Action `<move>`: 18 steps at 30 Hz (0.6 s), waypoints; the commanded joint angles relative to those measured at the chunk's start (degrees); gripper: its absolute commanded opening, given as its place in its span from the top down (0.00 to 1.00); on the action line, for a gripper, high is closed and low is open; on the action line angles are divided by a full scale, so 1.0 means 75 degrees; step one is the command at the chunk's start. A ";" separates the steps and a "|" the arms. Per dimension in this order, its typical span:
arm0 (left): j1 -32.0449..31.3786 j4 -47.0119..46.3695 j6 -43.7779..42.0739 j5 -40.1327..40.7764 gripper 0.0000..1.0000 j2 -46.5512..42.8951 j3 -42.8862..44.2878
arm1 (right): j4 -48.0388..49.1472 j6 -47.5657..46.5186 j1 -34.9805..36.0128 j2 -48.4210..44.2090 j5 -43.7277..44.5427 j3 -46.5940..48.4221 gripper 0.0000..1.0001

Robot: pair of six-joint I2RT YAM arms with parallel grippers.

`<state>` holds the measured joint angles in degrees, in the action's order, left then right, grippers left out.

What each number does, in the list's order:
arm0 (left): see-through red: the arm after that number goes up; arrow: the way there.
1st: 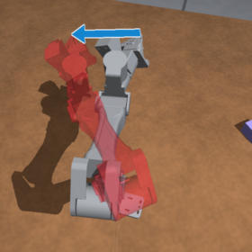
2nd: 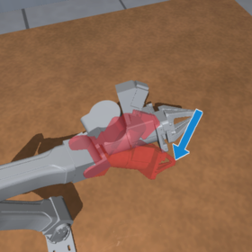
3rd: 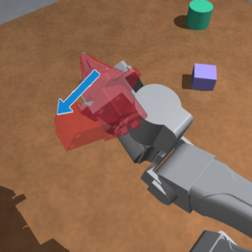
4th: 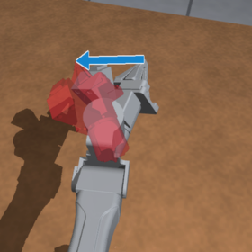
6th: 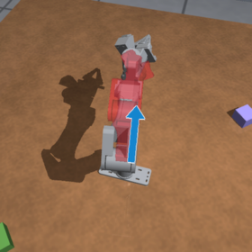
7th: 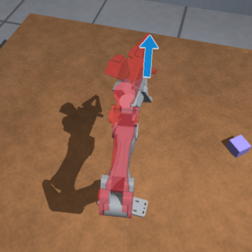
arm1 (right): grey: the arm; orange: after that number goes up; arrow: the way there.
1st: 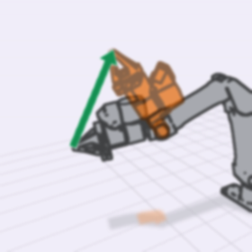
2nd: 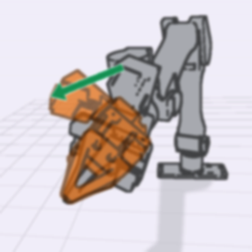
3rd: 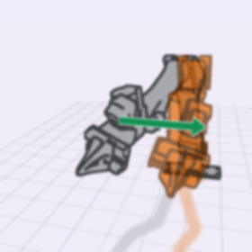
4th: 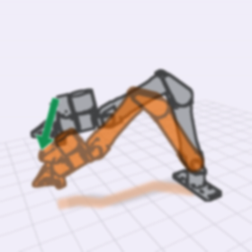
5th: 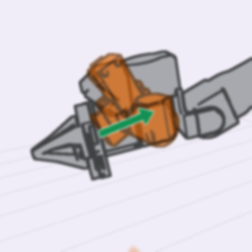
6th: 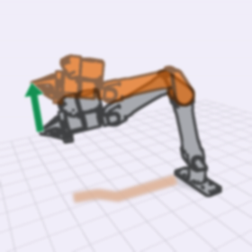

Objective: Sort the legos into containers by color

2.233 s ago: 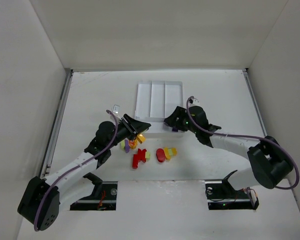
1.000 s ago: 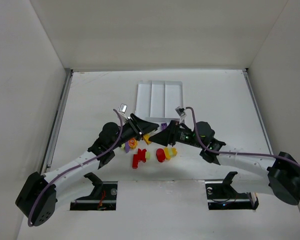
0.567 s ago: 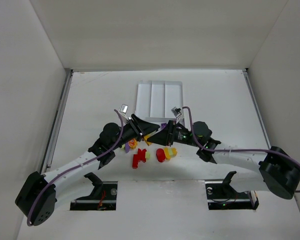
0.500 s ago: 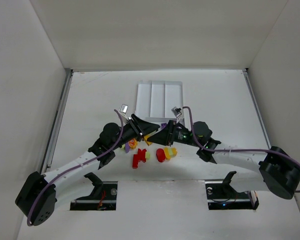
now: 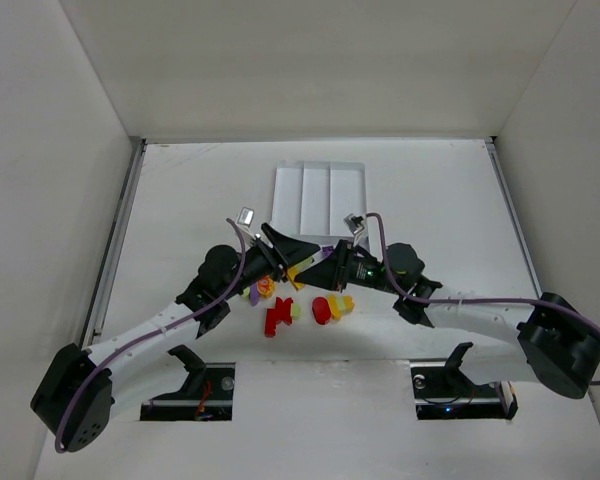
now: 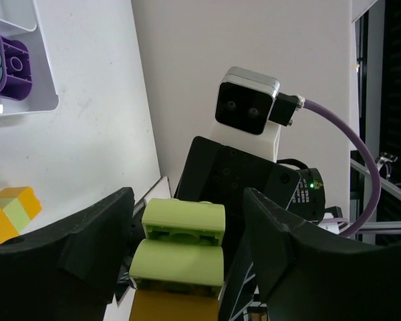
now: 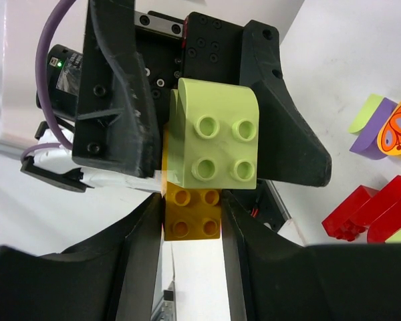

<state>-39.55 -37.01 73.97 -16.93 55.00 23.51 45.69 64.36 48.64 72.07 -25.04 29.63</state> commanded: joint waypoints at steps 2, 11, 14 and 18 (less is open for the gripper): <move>0.0146 -0.0385 -0.0066 -0.0016 0.32 -0.0080 0.0241 | 0.0634 0.0021 -0.0198 -0.0129 0.0127 -0.0095 0.61; 0.0673 0.0212 -0.0417 0.0136 0.00 -0.0548 0.0100 | 0.0576 0.0009 -0.0761 -0.0340 0.0092 -0.0259 0.61; 0.0884 0.0329 -0.0640 0.0299 0.00 -0.0700 0.0042 | 0.0576 0.0032 -0.0948 -0.0399 0.0069 -0.0317 0.61; 0.1037 0.0272 -0.0769 0.0557 0.00 -0.0818 -0.0064 | 0.0506 0.0056 -0.1148 -0.0411 0.0057 -0.0341 0.61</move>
<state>-32.47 -33.36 70.52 -14.55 50.28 23.44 45.56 64.40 40.86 70.30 -24.47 27.16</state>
